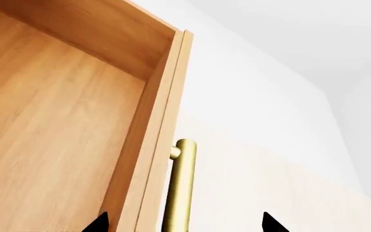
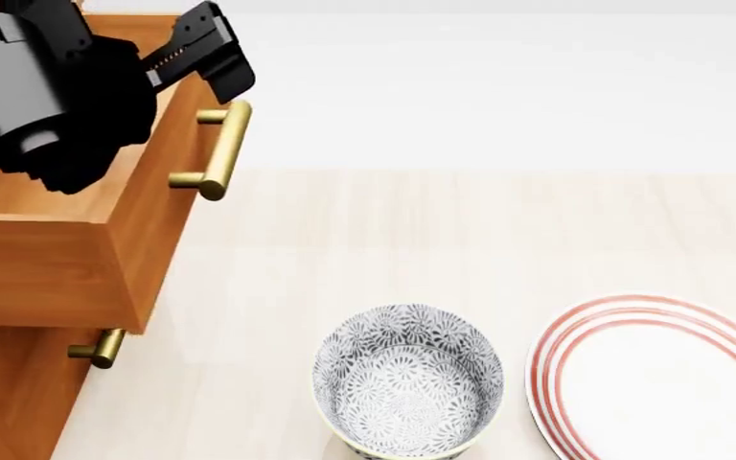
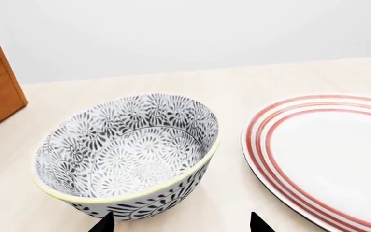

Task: Open the top drawer of the cabinet.

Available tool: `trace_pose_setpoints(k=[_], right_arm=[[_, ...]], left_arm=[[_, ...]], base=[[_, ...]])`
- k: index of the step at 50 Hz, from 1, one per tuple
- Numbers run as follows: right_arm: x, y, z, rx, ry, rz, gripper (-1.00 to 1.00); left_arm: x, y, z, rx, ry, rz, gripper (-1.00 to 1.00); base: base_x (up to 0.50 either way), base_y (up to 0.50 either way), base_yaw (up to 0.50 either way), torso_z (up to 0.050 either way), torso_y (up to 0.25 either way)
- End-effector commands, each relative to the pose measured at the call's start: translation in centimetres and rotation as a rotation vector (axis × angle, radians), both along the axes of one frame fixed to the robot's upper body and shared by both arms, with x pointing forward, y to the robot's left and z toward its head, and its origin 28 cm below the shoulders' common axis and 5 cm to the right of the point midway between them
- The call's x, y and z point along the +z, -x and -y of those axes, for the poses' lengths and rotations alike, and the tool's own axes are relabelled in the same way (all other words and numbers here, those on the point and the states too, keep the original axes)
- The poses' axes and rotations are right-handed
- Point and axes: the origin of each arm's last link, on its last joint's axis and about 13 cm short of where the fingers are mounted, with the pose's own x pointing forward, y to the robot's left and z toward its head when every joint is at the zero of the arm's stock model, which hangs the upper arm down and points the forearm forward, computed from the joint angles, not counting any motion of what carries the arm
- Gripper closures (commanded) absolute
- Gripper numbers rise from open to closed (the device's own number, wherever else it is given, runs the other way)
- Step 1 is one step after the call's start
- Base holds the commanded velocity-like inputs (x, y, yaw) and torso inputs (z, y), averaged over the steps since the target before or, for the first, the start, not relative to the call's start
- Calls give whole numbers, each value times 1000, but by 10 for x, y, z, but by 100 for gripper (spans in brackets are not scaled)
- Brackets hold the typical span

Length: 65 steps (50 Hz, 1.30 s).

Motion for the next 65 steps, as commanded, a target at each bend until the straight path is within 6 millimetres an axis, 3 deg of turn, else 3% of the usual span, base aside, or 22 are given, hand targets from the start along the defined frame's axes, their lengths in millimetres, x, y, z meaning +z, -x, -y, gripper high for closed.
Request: trace_pose_setpoints(k=[1, 65], right_arm=[[2, -2, -1, 13, 3, 24, -100], [-1, 3, -1, 70, 36, 18, -100]], left_arm=[[0, 4, 18, -81, 55, 10, -100], [22, 42, 75, -332, 109, 95, -100]], base=[[0, 0, 0, 0, 0], [0, 0, 0, 0, 0]])
